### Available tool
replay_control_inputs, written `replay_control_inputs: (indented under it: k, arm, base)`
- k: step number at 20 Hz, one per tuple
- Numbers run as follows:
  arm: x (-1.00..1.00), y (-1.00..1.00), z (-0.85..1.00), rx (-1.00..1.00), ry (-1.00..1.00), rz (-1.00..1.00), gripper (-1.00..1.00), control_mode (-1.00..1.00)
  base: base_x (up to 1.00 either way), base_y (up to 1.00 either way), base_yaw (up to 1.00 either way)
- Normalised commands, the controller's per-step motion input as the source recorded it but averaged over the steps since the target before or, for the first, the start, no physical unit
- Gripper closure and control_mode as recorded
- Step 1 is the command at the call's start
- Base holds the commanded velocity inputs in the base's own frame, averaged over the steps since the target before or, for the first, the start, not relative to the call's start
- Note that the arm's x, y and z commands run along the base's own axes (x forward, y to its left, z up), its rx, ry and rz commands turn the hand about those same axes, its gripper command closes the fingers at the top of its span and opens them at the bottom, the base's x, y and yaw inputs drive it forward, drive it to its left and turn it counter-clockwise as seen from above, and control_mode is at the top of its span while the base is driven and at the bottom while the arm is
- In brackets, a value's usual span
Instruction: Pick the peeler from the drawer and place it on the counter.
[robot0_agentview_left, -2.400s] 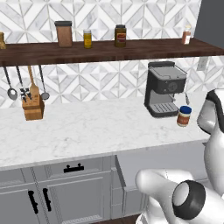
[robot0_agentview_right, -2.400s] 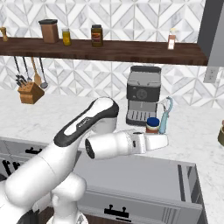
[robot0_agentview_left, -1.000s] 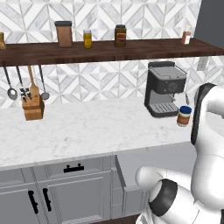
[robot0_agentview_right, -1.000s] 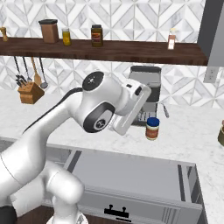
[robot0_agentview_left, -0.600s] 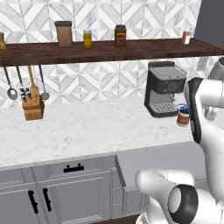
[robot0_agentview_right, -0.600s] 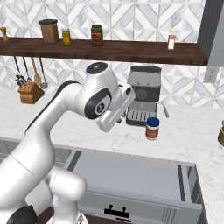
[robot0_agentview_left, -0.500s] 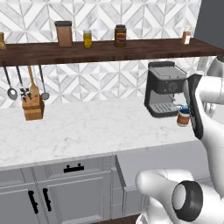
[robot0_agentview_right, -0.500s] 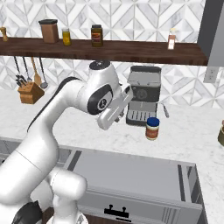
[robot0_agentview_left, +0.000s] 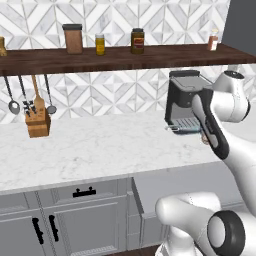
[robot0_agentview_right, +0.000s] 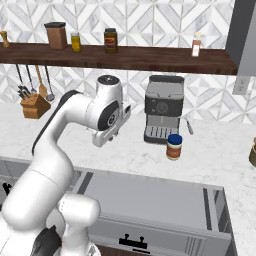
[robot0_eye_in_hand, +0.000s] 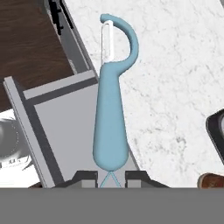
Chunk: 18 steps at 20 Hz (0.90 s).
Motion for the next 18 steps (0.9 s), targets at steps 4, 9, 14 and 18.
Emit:
replay_control_inputs:
  k: [4,9,14,18]
  arm:
    - [0.28,0.56,-0.59,0.31,0.00,0.00,1.00,-1.00]
    - [0.56,0.48,-0.27,0.00,0.04,0.00,1.00,-1.00]
    - [0.52,0.37,-0.38,0.00,0.00,0.00,1.00,-1.00]
    - [0.52,0.33,-0.59,0.00,0.00,-0.02,1.00,-1.00]
  base:
    - [0.00,0.00,0.00]
    - [0.00,0.00,0.00]
    - [0.00,0.00,0.00]
    - [0.00,0.00,0.00]
